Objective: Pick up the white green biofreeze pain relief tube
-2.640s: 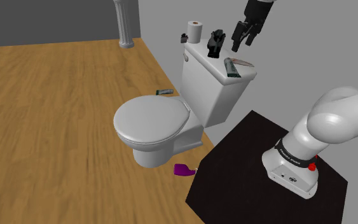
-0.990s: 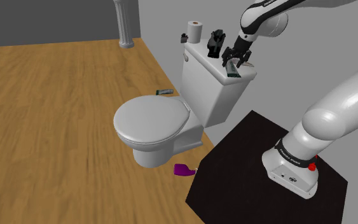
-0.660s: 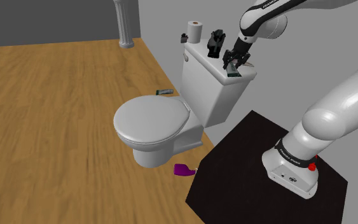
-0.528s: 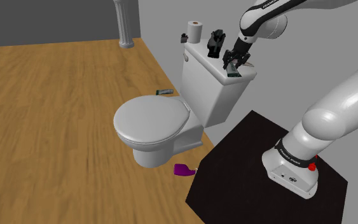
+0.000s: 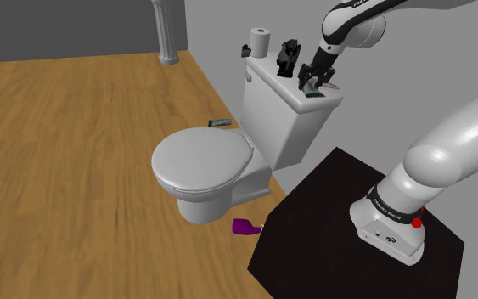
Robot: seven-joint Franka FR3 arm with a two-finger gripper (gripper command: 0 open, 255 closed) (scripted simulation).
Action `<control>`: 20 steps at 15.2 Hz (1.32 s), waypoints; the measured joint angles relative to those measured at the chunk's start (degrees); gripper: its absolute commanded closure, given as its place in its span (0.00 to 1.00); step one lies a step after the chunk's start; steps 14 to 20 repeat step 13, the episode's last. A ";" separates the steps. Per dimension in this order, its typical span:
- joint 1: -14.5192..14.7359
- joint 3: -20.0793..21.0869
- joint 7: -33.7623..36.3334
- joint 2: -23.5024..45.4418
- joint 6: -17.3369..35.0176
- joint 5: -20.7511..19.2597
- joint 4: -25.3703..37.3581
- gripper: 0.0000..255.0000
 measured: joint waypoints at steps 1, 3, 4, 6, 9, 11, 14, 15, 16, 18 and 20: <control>-0.09 0.00 0.16 -0.53 -0.84 -0.26 0.34 1.00; -0.14 0.11 0.56 -1.14 -2.22 -0.60 1.15 1.00; -0.15 0.18 0.81 -1.44 -3.05 -0.77 1.70 1.00; -0.30 0.19 1.06 -2.32 -4.57 -1.16 2.37 1.00; -0.40 0.45 1.80 -3.80 -7.12 -1.77 3.51 1.00; -0.48 0.55 2.13 -4.57 -8.72 -2.07 4.37 1.00; -0.51 0.62 2.37 -4.96 -10.05 -2.24 5.33 1.00; -0.51 0.62 2.37 -4.96 -10.05 -2.24 5.33 1.00; -0.51 0.62 2.37 -4.96 -10.05 -2.24 5.33 1.00; -0.51 0.62 2.37 -4.96 -10.05 -2.24 5.33 1.00; -0.51 0.62 2.37 -4.96 -10.05 -2.24 5.33 1.00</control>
